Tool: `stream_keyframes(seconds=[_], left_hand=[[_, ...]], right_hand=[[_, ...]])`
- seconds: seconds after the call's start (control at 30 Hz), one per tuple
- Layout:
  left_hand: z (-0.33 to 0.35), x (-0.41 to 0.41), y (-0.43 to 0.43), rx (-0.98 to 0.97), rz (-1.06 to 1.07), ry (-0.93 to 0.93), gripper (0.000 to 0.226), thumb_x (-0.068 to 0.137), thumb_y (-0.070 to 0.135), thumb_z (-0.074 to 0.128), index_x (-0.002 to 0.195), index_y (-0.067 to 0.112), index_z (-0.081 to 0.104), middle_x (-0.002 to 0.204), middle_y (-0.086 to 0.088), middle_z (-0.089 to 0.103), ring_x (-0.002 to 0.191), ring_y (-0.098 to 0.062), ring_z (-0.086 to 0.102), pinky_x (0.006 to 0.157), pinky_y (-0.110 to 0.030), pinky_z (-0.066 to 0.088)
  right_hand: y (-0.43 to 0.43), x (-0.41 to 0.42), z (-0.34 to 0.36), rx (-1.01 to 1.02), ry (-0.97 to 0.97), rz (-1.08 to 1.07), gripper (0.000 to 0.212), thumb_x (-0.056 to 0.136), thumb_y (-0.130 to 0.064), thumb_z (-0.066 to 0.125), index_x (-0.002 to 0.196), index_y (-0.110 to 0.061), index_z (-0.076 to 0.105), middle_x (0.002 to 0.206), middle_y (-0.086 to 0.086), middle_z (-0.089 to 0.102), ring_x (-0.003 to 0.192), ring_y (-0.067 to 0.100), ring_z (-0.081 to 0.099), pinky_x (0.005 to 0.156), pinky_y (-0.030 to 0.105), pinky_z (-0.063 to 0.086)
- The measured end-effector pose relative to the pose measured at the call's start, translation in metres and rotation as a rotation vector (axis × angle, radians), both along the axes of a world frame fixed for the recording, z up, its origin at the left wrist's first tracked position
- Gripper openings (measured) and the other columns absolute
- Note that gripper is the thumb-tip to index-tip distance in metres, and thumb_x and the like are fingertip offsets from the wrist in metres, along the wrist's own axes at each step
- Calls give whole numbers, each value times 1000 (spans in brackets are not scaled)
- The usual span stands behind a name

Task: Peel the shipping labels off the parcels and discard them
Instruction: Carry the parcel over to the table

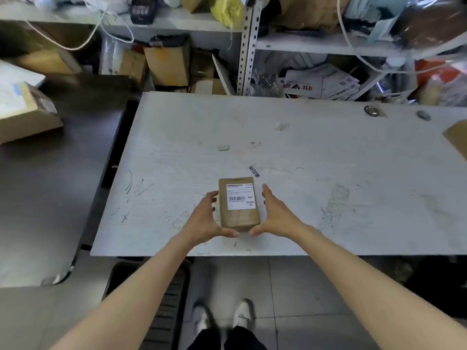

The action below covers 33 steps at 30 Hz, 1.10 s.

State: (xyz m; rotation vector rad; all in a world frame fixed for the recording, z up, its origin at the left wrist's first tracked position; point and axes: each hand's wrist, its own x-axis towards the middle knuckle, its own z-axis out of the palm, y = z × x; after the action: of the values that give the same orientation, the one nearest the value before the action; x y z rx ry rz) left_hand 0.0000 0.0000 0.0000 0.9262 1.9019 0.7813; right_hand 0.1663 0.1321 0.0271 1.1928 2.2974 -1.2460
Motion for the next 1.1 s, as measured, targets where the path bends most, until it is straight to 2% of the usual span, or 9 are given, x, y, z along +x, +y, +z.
stream_keyframes(seconds=[0.13,0.27,0.37,0.5,0.6,0.73,0.87,1.03,1.1], left_hand=[[-15,11,0,97,101,-67,127,43,31,97,147,24,24,144,5,40,124,-17,50,97,-31,48],[-16,11,0,163,151,-86,112,52,19,94,144,28,32,130,8,53,105,-6,60,76,-13,50],[-8,11,3,184,181,-82,106,55,21,93,143,30,34,123,13,54,99,1,60,70,-11,51],[2,6,9,193,186,-58,106,57,17,92,144,27,33,123,13,53,99,-2,60,68,-7,51],[11,5,15,204,188,-7,102,59,11,89,145,23,34,129,7,50,108,-8,57,68,-10,53],[33,5,26,234,147,102,98,59,9,85,143,20,38,125,1,44,118,-12,50,76,-24,58],[65,1,39,272,109,113,97,59,8,87,143,17,40,126,-2,47,117,-14,52,66,-16,55],[113,6,62,373,90,117,90,56,11,89,135,18,47,127,3,54,113,-12,56,75,-25,59],[126,10,69,407,88,129,92,55,11,90,136,15,47,128,2,54,113,-12,56,77,-29,60]], right_hand=[[-5,2,-14,-59,133,-33,124,69,-23,83,153,-25,-8,151,1,39,135,22,42,107,33,39],[-11,-1,-18,-56,286,-51,102,76,-19,77,150,-35,9,129,-8,60,113,15,60,95,31,50],[-11,-7,-16,-44,316,-57,106,79,-19,75,152,-31,0,132,-5,58,113,16,60,96,31,50],[-7,-14,-10,-24,337,-58,111,82,-20,74,152,-32,-11,142,-3,50,120,15,54,101,28,46],[-3,-17,-2,27,367,-59,110,80,-21,76,152,-35,-5,141,-2,49,121,16,53,100,32,48],[4,-17,19,66,419,-57,103,77,-20,78,148,-44,8,135,-7,53,114,11,56,86,21,51],[19,-12,51,113,444,-42,98,76,-21,76,148,-40,12,131,-8,56,108,11,59,84,22,52],[39,-2,92,178,517,-92,93,71,-22,78,140,-47,21,103,-31,56,94,-2,61,71,9,51],[46,3,104,201,552,-112,95,70,-21,80,141,-47,22,100,-34,54,92,-11,59,68,5,49]])
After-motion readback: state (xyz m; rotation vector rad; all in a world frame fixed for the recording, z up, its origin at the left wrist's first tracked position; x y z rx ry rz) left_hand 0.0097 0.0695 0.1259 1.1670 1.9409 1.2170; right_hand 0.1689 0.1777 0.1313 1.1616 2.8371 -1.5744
